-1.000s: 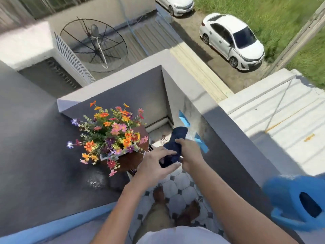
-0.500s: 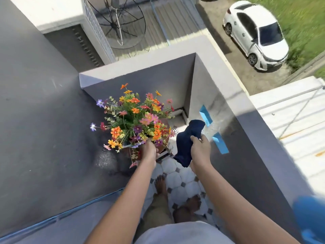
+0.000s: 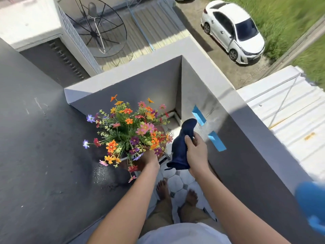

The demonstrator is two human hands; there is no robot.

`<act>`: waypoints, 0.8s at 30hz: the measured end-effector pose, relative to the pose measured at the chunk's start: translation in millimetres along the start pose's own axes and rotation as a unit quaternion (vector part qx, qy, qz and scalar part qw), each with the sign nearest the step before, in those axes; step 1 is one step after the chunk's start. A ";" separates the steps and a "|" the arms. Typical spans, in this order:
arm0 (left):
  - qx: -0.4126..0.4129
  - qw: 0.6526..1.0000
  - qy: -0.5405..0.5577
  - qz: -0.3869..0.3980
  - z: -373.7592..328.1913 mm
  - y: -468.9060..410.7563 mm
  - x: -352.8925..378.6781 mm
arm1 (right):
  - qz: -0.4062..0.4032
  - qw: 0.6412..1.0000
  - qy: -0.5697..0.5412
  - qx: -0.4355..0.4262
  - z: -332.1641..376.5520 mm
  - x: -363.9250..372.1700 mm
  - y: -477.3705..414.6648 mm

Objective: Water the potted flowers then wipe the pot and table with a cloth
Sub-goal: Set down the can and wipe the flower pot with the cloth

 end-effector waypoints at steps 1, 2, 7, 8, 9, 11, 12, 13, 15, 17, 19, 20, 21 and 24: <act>0.093 0.986 -0.140 -0.015 3.0 -3.7 -0.2 | 0.005 1.000 -0.002 -0.003 2.0 -1.7 0.3; 0.194 0.959 -0.204 -0.033 6.2 -14.9 0.6 | 0.009 1.000 -0.005 -0.004 3.5 -4.5 -0.6; 0.075 0.996 -0.010 -0.041 -10.0 -17.5 -0.7 | 0.031 0.999 -0.021 -0.022 9.9 -18.4 -4.9; 0.071 0.996 0.032 -0.053 -15.0 -4.8 -8.9 | 0.035 0.999 -0.020 -0.026 12.7 -20.6 -5.0; 0.069 0.993 0.083 -0.049 -21.4 11.2 -17.1 | 0.038 0.999 -0.025 -0.027 15.6 -22.7 -5.4; 0.110 0.990 0.081 -0.043 -25.5 26.6 -29.1 | 0.049 0.998 -0.032 -0.026 25.5 -26.5 -5.5; 0.121 0.990 0.076 -0.017 -28.2 39.6 -36.4 | 0.056 0.997 -0.034 -0.028 31.8 -28.3 -5.9; 0.122 0.990 0.072 0.007 -30.1 50.7 -44.8 | 0.064 0.997 -0.038 -0.031 39.5 -30.1 -5.6; 0.142 0.987 0.064 0.046 -34.6 61.9 -57.6 | 0.075 0.995 -0.036 -0.046 53.1 -30.6 -8.0; 0.162 0.985 0.039 0.056 -37.2 64.6 -68.0 | 0.073 0.995 -0.033 -0.052 65.8 -26.9 -12.1; 0.159 0.983 0.057 0.074 -41.2 58.3 -70.7 | 0.065 0.996 -0.033 -0.043 78.3 -18.6 -17.5; 0.170 0.983 0.031 0.068 -41.7 58.7 -73.8 | 0.064 0.996 -0.035 -0.057 85.0 -13.6 -20.1; 0.186 0.980 0.015 0.074 -42.4 64.7 -76.2 | 0.069 0.993 -0.038 -0.088 91.0 -8.2 -21.9; 0.204 0.974 0.043 0.088 -42.4 81.6 -79.3 | 0.074 0.976 -0.036 -0.200 114.7 -1.1 -14.3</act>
Point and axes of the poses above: each hand's wrist, its own y-axis away from the middle knuckle, its own x-axis out of the palm, z = x × y, the point moved 2 cm from there along -y, towards the middle knuckle, and after that the axes turned 14 degrees about -z, right-handed, at the moved point
